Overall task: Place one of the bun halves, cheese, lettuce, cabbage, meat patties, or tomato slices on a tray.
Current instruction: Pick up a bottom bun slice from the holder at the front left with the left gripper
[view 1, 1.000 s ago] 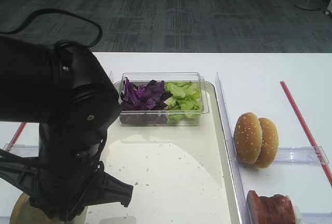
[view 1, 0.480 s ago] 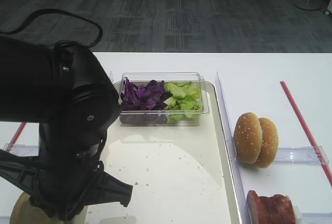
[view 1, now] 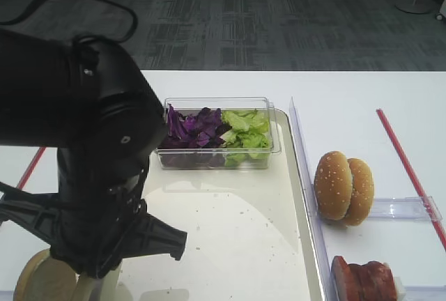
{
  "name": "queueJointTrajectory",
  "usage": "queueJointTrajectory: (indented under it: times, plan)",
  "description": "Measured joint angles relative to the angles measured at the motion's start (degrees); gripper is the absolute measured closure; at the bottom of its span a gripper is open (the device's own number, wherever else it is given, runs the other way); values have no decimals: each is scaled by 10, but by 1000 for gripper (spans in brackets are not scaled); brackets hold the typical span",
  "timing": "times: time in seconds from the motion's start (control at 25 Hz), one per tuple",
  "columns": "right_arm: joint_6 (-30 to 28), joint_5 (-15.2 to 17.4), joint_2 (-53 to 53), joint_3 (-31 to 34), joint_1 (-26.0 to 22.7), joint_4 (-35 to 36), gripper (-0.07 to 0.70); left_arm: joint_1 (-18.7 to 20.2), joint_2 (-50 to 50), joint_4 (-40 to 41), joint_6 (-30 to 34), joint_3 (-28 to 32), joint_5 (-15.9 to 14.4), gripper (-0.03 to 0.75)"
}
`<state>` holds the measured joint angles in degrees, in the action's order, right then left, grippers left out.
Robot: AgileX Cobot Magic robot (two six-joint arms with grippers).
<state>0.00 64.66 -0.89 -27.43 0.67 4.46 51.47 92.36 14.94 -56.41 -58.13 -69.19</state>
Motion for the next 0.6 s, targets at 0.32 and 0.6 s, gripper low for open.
queueJointTrajectory:
  times: [0.32,0.6]
  plan:
    - [0,0,0,0,0,0,126,0,-45,-1,4,-23,-1,640]
    - [0,0,0,0,0,0,126,0,-61,-5,6,-56,-1,640]
